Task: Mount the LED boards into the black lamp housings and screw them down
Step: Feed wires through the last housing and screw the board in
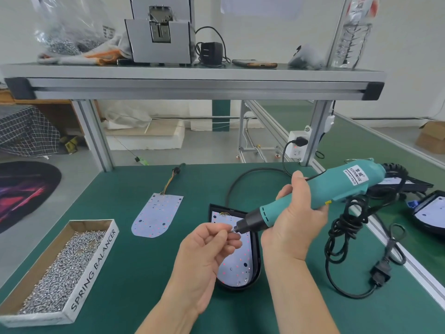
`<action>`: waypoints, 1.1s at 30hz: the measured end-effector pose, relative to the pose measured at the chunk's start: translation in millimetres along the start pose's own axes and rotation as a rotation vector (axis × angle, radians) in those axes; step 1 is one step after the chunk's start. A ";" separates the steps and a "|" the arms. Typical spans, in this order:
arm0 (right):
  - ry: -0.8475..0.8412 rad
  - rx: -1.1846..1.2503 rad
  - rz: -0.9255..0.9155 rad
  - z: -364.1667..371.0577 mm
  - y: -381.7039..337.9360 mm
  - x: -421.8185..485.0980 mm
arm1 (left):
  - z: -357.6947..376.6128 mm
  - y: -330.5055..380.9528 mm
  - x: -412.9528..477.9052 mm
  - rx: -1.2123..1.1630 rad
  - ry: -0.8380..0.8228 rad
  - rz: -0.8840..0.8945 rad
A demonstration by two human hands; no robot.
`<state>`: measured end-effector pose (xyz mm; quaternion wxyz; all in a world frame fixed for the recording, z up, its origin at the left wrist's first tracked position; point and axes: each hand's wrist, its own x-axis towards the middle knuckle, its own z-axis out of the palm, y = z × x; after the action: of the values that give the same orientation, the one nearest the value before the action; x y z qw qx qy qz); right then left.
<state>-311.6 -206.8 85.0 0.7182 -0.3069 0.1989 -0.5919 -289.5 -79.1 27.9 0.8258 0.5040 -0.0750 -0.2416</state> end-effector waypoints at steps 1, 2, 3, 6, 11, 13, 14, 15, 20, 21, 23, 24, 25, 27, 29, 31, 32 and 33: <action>-0.006 -0.002 0.001 -1.4 0.5 2.2 | -1.1 0.0 1.1 -0.029 -0.008 -0.017; -0.022 -0.005 0.010 -1.7 -0.2 3.9 | -2.0 1.0 2.0 -0.061 -0.025 -0.040; -0.025 -0.008 0.003 -0.6 0.2 5.4 | -2.8 2.0 2.9 -0.084 -0.045 -0.065; -0.051 0.003 -0.001 1.1 -0.8 8.1 | -10.9 4.4 8.9 -0.077 -0.011 -0.142; -0.024 -0.051 -0.014 8.7 5.4 19.0 | -40.8 4.9 43.7 0.446 0.378 -0.072; -0.029 -0.078 -0.018 12.8 12.3 22.3 | -43.6 2.5 54.6 0.649 0.361 -0.114; -0.040 -0.098 -0.019 15.3 16.7 23.4 | -41.4 0.3 58.5 0.731 0.312 -0.144; -0.055 -0.121 -0.019 17.5 22.3 24.8 | -38.0 -2.7 62.1 0.811 0.267 -0.166; -0.129 -0.227 -0.078 33.2 51.4 30.7 | -23.9 -11.8 83.1 0.927 0.193 -0.228; -0.153 -0.253 -0.088 35.7 56.6 31.7 | -23.0 -11.8 86.2 0.865 0.178 -0.247; -0.196 -0.276 -0.106 38.9 66.3 32.4 | -24.0 -13.7 89.8 0.797 0.157 -0.260; -0.214 -0.280 -0.112 39.5 71.2 32.3 | -25.3 -14.9 90.1 0.781 0.153 -0.257; -0.228 -0.287 -0.116 39.8 76.0 32.0 | -27.2 -16.6 90.7 0.765 0.145 -0.256; -0.250 -0.315 -0.122 38.5 84.8 30.6 | -30.8 -19.9 92.4 0.730 0.121 -0.271; -0.259 -0.337 -0.117 36.6 90.7 29.5 | -33.5 -22.5 94.6 0.698 0.102 -0.280; -0.256 -0.337 -0.116 35.4 93.5 30.2 | -34.4 -24.2 96.5 0.688 0.100 -0.277; -0.252 -0.338 -0.116 35.4 94.0 30.6 | -34.4 -24.7 96.8 0.685 0.100 -0.276; -0.250 -0.341 -0.117 35.4 94.2 30.9 | -35.1 -25.6 97.2 0.682 0.102 -0.275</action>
<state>-213.2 -219.1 49.6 0.6394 -0.5061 0.1874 -0.5476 -200.1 -106.9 -22.8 0.5729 0.7671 -0.0415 -0.2857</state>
